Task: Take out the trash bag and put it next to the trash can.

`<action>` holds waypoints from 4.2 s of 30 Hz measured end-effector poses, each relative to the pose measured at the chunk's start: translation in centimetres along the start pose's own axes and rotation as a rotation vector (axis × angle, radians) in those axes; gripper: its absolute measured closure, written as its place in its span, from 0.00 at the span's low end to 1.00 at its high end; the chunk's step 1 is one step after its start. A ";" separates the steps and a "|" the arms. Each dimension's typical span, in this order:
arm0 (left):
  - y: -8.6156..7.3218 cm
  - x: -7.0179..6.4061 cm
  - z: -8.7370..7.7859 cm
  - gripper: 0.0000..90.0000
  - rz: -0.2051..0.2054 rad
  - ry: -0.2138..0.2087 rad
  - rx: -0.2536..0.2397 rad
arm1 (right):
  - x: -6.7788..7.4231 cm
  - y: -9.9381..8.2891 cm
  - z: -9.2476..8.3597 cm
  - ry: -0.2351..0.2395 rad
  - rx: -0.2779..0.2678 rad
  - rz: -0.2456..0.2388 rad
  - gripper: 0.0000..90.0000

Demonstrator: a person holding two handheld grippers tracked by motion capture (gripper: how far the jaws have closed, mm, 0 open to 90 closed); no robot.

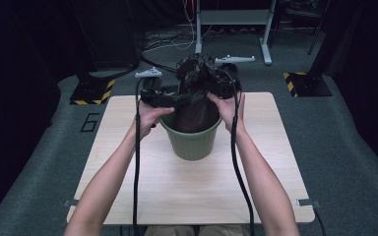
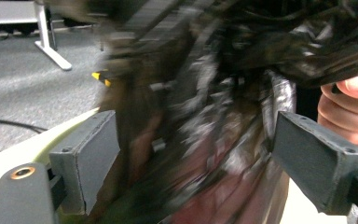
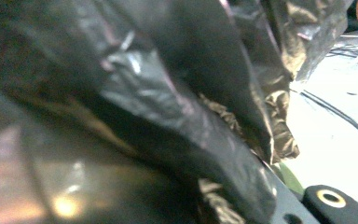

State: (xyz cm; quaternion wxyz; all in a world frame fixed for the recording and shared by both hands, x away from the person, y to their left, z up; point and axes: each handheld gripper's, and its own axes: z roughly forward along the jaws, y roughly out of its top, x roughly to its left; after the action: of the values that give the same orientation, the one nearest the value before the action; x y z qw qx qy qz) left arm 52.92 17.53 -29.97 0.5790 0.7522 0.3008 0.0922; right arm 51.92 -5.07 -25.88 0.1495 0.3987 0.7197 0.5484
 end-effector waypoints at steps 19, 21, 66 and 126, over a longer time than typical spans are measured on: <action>-0.2 -0.9 3.8 0.84 0.047 0.048 -0.020 | 0.0 -1.1 0.5 0.114 -0.029 0.238 0.99; -0.1 -1.2 4.1 0.99 0.051 0.068 -0.005 | -0.8 -1.4 0.5 0.138 -0.018 0.268 0.99; 6.1 -0.5 -1.5 1.00 0.044 0.289 -0.069 | -4.5 -10.8 -7.4 -0.173 0.057 0.047 0.15; -13.5 13.4 -8.0 0.89 -0.285 0.651 0.126 | -10.3 -30.1 -7.8 -0.462 0.312 0.029 0.15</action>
State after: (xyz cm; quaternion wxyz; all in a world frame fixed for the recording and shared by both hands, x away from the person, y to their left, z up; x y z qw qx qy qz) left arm 55.14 33.58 -42.75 0.4124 0.6682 0.5763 0.2265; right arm 41.11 -20.32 -52.77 0.2385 0.5417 0.7364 0.3276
